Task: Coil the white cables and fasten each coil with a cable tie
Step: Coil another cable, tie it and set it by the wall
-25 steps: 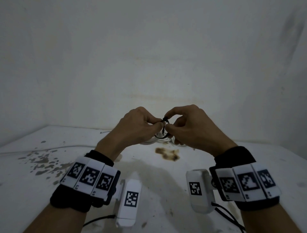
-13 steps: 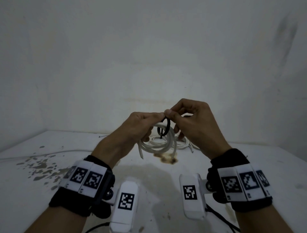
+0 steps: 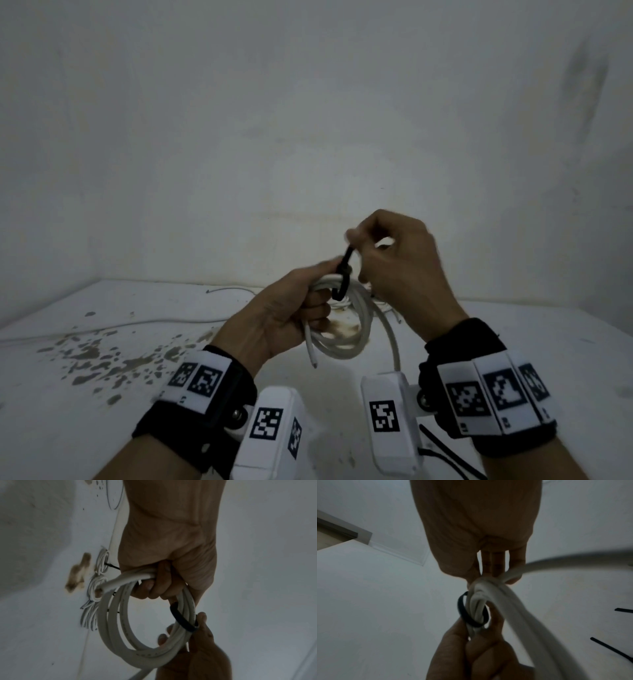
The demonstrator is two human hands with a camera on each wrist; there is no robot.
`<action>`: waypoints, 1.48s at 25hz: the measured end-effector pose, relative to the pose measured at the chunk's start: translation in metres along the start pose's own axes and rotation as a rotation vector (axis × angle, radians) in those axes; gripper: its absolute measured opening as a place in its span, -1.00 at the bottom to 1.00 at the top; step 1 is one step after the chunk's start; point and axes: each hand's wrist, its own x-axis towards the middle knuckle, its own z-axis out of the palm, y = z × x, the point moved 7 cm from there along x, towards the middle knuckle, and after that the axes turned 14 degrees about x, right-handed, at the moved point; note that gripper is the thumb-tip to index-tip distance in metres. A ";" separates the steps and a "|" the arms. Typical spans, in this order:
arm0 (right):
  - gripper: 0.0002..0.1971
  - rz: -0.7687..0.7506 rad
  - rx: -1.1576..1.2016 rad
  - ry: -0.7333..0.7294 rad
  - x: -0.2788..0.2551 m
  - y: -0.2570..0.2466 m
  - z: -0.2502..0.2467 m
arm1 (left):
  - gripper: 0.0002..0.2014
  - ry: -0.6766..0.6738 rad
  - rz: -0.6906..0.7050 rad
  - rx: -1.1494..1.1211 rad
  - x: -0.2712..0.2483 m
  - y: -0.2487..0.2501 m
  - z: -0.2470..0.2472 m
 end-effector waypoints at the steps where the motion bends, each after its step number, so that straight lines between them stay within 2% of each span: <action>1: -0.78 0.014 0.042 0.078 0.003 0.002 -0.010 | -0.71 0.037 -0.009 0.032 0.002 -0.003 -0.001; 3: -0.78 0.037 0.087 0.149 0.006 0.003 -0.024 | -0.81 0.131 0.003 0.074 0.006 -0.006 -0.005; 5: -0.79 0.003 0.070 0.123 0.004 -0.002 -0.022 | -0.75 0.240 0.040 0.136 0.011 -0.006 -0.009; 8: -0.80 -0.035 0.084 0.026 -0.002 -0.011 -0.003 | -0.64 0.499 0.152 0.310 0.008 0.001 -0.022; 10: -0.82 -0.054 0.068 -0.067 -0.009 -0.015 0.014 | -0.45 0.675 0.237 0.400 0.000 0.005 -0.036; 12: -0.82 -0.100 0.025 -0.197 -0.021 -0.019 0.035 | -0.40 0.796 0.288 0.450 -0.004 0.008 -0.052; 14: -0.84 -0.164 -0.014 -0.300 -0.033 -0.023 0.054 | -0.44 0.855 0.271 0.409 -0.005 0.008 -0.066; 16: -0.83 -0.156 0.009 -0.297 -0.034 -0.022 0.057 | -0.51 0.842 0.237 0.368 -0.004 0.006 -0.073; 20: -0.80 0.000 0.216 -0.008 -0.016 -0.012 0.015 | -0.52 0.683 0.224 0.356 -0.002 0.005 -0.058; 23: -0.81 0.012 0.220 0.067 -0.010 -0.013 -0.002 | -0.58 0.622 0.206 0.380 -0.001 0.005 -0.046; 26: -0.82 -0.049 0.214 -0.017 -0.010 -0.021 0.008 | -0.53 0.637 0.170 0.369 -0.004 0.007 -0.047; 28: -0.83 -0.102 0.214 -0.100 -0.012 -0.029 0.015 | -0.56 0.641 0.094 0.265 -0.006 0.008 -0.052; 30: -0.77 -0.027 0.194 -0.183 -0.014 -0.024 0.020 | -0.55 0.587 0.018 0.121 -0.005 0.007 -0.054; 33: -0.52 0.155 0.040 -0.294 -0.020 0.004 0.030 | -0.56 0.495 0.001 -0.039 -0.004 0.008 -0.053; 35: -0.45 0.164 -0.017 -0.330 -0.022 0.015 0.036 | -0.61 0.464 -0.010 -0.001 -0.004 0.009 -0.048; 37: -0.53 0.111 -0.041 -0.314 -0.022 0.019 0.039 | -0.67 0.440 -0.004 0.020 -0.005 0.012 -0.042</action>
